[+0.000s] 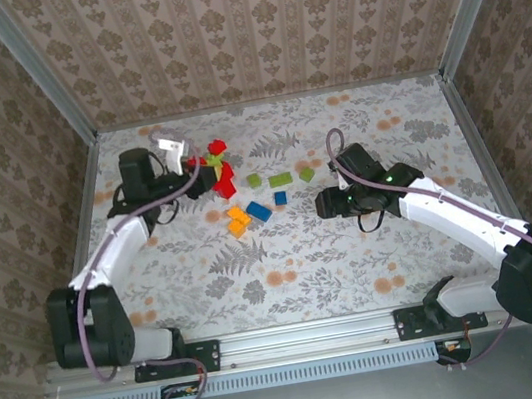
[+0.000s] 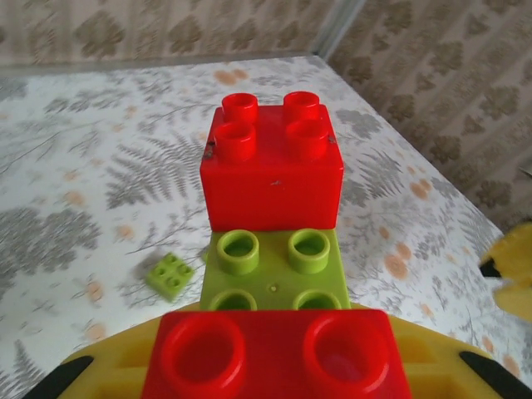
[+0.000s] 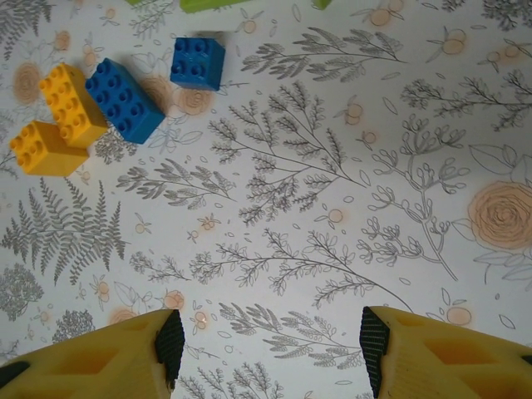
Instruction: Assemble a carrot with lego
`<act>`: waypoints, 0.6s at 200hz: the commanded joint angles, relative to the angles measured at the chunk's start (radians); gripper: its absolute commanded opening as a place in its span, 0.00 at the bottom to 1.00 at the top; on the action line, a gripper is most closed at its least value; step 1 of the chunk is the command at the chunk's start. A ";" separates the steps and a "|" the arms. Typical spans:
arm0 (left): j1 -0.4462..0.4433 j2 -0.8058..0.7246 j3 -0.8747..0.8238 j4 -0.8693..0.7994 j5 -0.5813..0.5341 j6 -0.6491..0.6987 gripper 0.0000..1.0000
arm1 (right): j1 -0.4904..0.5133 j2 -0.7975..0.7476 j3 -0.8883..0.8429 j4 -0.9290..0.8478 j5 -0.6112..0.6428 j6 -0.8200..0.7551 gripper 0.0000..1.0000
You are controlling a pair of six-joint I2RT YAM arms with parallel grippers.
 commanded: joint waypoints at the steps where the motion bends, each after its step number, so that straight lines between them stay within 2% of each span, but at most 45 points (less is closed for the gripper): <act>1: 0.040 0.097 0.125 -0.244 0.006 0.007 0.28 | -0.005 0.011 0.014 0.031 -0.039 -0.028 0.61; 57: 0.121 0.395 0.501 -0.605 -0.111 0.105 0.28 | -0.005 0.037 -0.014 0.076 -0.094 -0.037 0.61; 120: 0.138 0.718 0.901 -0.930 -0.242 0.199 0.28 | -0.003 0.030 -0.038 0.086 -0.129 -0.032 0.61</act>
